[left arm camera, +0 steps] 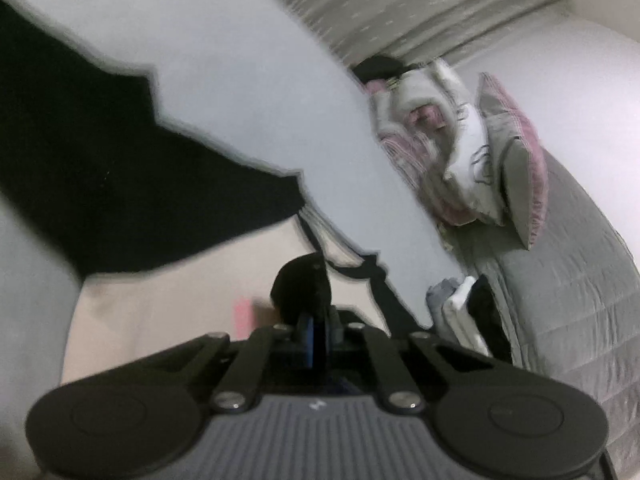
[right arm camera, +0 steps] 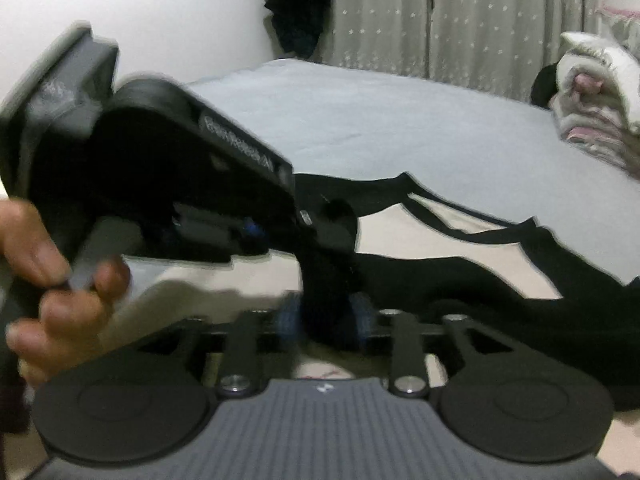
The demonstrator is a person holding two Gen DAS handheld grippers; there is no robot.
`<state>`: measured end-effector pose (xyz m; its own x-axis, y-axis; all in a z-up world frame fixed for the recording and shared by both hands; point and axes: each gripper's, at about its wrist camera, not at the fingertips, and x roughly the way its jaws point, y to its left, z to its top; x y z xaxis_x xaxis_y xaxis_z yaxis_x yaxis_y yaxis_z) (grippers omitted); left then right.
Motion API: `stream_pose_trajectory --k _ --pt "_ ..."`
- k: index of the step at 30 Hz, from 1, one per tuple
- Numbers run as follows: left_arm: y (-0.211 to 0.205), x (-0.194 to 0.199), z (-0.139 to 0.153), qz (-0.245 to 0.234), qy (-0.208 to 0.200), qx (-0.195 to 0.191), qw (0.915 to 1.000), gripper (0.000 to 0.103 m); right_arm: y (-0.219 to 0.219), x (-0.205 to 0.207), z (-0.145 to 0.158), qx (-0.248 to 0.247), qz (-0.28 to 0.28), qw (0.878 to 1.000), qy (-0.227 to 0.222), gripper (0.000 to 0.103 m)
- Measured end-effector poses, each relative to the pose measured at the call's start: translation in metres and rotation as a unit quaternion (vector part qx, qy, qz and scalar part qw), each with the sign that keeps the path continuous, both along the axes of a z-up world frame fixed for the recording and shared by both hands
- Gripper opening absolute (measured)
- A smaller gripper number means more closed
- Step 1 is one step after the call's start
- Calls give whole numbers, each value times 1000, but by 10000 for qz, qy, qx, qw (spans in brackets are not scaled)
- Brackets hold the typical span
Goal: Fold clothes
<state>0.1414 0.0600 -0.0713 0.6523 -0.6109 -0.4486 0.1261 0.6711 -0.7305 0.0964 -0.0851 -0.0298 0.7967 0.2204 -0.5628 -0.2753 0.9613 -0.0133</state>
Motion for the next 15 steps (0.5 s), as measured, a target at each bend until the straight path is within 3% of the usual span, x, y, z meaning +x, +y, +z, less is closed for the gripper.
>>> stream_pose_trajectory --k 2,7,10,15 --pt "4 -2 12 44 -360 118 9993 5 -5 -3 1 -167 -108 9997 -148 69" --pt "17 -2 29 269 -890 324 9951 5 -24 0 -4 -741 -556 9954 -234 70" --pt "27 -1 35 447 -1106 430 9919 5 -41 4 -10 -1284 -937 9869 -260 70" --pt "48 6 30 788 -931 505 9912 5 -71 14 -25 -2122 -1453 9660 -271 70"
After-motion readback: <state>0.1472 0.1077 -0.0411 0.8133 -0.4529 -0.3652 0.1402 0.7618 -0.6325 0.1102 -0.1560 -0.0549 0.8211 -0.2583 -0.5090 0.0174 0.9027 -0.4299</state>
